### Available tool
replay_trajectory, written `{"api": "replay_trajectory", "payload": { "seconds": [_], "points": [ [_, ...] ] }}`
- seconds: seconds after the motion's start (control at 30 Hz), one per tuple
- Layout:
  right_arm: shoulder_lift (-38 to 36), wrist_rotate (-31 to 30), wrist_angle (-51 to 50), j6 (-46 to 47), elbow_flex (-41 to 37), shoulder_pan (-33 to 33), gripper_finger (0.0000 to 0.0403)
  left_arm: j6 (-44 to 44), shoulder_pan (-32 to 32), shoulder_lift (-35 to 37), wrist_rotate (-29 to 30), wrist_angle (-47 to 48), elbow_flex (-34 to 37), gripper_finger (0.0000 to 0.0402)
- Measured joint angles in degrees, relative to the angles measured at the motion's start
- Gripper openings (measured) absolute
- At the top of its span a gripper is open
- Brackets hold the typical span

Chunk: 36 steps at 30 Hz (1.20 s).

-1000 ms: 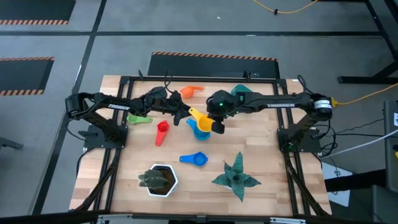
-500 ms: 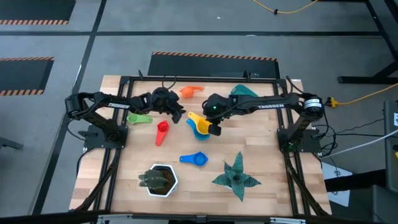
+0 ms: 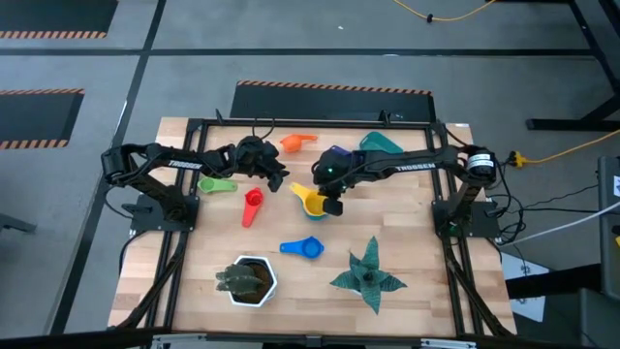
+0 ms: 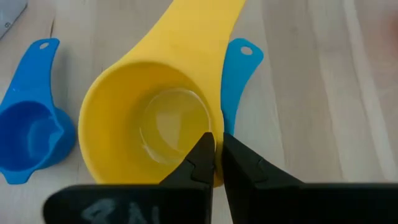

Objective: Nest measuring cups in basket
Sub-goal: Stack the yellow measuring cup on top of the light blue measuring cup

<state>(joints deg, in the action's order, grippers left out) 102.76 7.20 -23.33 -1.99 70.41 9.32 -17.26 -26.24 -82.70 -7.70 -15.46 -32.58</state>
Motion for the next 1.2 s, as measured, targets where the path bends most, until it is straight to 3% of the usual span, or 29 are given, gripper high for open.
{"api": "replay_trajectory", "payload": {
  "seconds": [0.5,0.8,1.03,1.2],
  "points": [
    [-0.13,-0.02,0.34,0.01,0.0,0.0,0.0107,-0.02,0.0,0.0,-0.04,0.02,0.0,0.0146],
    [-0.17,-0.05,0.28,-3.16,0.0,0.0,0.0113,0.65,0.75,0.0,-1.22,0.02,0.0,0.0146],
    [-0.17,-7.06,0.39,-4.37,0.0,1.34,0.0113,4.38,3.12,0.0,-11.22,-1.09,0.0,0.0146],
    [-0.18,-10.14,0.89,-4.36,-0.04,3.62,0.0113,4.81,5.8,0.0,-14.45,-1.09,0.0,0.0146]
  ]
}}
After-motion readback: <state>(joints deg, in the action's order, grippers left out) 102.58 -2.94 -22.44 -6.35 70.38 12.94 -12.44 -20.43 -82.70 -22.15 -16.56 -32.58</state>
